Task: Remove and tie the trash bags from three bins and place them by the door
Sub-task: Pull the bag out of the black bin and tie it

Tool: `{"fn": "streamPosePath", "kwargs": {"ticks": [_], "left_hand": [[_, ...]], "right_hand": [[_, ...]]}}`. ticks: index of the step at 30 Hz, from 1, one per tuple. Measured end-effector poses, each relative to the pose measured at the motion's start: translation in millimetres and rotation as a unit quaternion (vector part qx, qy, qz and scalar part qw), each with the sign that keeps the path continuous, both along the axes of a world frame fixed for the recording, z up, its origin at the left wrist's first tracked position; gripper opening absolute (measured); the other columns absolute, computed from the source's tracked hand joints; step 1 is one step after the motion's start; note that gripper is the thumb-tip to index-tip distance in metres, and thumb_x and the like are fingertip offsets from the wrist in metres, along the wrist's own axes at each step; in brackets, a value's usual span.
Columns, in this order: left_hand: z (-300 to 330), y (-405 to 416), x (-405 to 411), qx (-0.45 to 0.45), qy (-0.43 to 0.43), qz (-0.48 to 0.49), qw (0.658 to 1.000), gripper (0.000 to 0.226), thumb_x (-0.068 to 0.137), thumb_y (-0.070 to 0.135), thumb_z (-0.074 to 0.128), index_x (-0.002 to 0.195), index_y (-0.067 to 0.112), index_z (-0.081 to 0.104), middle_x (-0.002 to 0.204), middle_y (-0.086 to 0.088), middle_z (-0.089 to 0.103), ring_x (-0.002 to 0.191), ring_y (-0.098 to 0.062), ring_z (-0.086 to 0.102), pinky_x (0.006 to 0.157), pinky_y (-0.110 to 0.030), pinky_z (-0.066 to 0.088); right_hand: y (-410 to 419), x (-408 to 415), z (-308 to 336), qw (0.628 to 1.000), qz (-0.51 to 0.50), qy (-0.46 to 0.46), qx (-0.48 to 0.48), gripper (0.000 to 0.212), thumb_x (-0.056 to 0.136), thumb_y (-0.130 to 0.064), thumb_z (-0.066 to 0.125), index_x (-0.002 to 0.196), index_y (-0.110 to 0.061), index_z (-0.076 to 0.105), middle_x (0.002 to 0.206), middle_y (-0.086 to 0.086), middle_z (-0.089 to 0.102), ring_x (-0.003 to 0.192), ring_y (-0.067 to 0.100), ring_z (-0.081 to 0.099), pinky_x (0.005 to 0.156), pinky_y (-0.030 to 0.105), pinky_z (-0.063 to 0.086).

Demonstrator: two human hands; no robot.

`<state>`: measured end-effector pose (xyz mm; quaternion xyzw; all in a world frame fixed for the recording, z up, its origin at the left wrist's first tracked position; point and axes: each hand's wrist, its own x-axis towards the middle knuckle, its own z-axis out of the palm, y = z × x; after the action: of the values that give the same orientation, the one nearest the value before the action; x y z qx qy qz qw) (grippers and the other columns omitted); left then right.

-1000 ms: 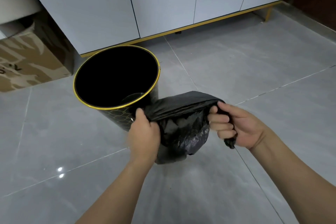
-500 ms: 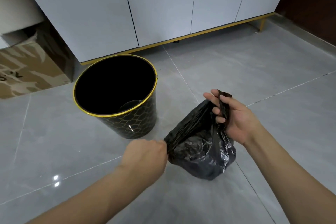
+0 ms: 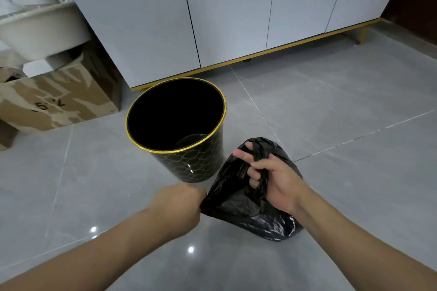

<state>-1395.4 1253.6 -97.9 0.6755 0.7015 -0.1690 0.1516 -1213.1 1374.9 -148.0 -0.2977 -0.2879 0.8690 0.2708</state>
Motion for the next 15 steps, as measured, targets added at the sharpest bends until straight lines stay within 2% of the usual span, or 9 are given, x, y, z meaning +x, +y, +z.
{"fn": "streamPosePath", "kwargs": {"ticks": [2,4,6,8,10,12,14,15], "left_hand": [[2,-3,-1,0.002,0.034,-0.05,0.998,0.032,0.087,0.007,0.04,0.111,0.022,0.056,0.103,0.001,0.055,0.091,-0.022,0.058,0.063,-0.029,0.035],[2,-8,-3,0.017,0.044,-0.084,0.995,0.035,0.086,0.006,0.04,0.116,0.021,0.05,0.106,0.0,0.055,0.092,-0.024,0.058,0.064,-0.031,0.035],[2,-13,-6,0.039,0.018,-0.074,0.996,0.032,0.085,0.006,0.039,0.114,0.021,0.038,0.095,0.002,0.057,0.079,-0.025,0.056,0.06,-0.033,0.037],[3,-16,-13,0.07,-0.025,-0.035,0.997,0.022,0.091,0.011,0.038,0.102,0.025,0.026,0.075,0.005,0.049,0.062,-0.023,0.047,0.053,-0.034,0.034],[3,-20,-21,0.108,-0.091,0.006,0.99,0.011,0.099,0.025,0.037,0.098,0.028,0.026,0.073,0.007,0.047,0.062,-0.02,0.046,0.054,-0.033,0.036],[3,-22,-27,0.135,-0.154,0.015,0.979,0.007,0.1,0.033,0.039,0.095,0.031,0.036,0.082,0.011,0.051,0.069,-0.011,0.048,0.059,-0.026,0.038],[0,-22,-30,0.145,-0.205,0.013,0.968,0.012,0.099,0.033,0.044,0.088,0.037,0.042,0.086,0.016,0.047,0.074,-0.004,0.047,0.063,-0.018,0.039],[-1,-22,-32,0.145,-0.228,0.016,0.963,0.014,0.099,0.031,0.046,0.086,0.036,0.047,0.087,0.016,0.047,0.076,-0.003,0.049,0.066,-0.018,0.042]], "right_hand": [[1,-10,2,0.995,-0.031,0.066,-0.062,0.045,0.087,0.002,0.04,0.127,-0.019,0.045,0.127,0.012,0.065,0.05,0.011,0.039,0.047,0.021,0.032],[0,-20,2,0.993,-0.038,0.084,-0.075,0.049,0.09,0.0,0.039,0.132,-0.025,0.044,0.129,0.011,0.064,0.05,0.012,0.039,0.046,0.021,0.031],[-3,-27,-1,1.0,-0.011,-0.005,-0.003,0.053,0.094,-0.001,0.037,0.137,-0.031,0.039,0.127,0.007,0.066,0.048,0.012,0.038,0.043,0.021,0.029],[-8,-29,-1,0.98,0.044,-0.148,0.122,0.051,0.097,-0.001,0.035,0.139,-0.029,0.037,0.121,0.001,0.07,0.041,0.011,0.033,0.039,0.02,0.026],[-15,-27,0,0.955,0.106,-0.213,0.176,0.048,0.096,0.002,0.035,0.138,-0.021,0.041,0.115,-0.001,0.072,0.035,0.009,0.029,0.038,0.021,0.022],[-22,-25,3,0.949,0.16,-0.218,0.161,0.047,0.095,0.007,0.038,0.135,-0.015,0.045,0.11,0.002,0.072,0.035,0.005,0.042,0.04,0.017,0.028],[-29,-24,4,0.937,0.215,-0.222,0.162,0.049,0.092,0.007,0.049,0.135,-0.018,0.048,0.104,-0.003,0.07,0.06,0.0,0.064,0.056,0.013,0.045],[-32,-23,4,0.929,0.233,-0.229,0.176,0.051,0.09,0.004,0.055,0.134,-0.022,0.049,0.105,-0.007,0.069,0.076,-0.001,0.067,0.067,0.013,0.049]]}}
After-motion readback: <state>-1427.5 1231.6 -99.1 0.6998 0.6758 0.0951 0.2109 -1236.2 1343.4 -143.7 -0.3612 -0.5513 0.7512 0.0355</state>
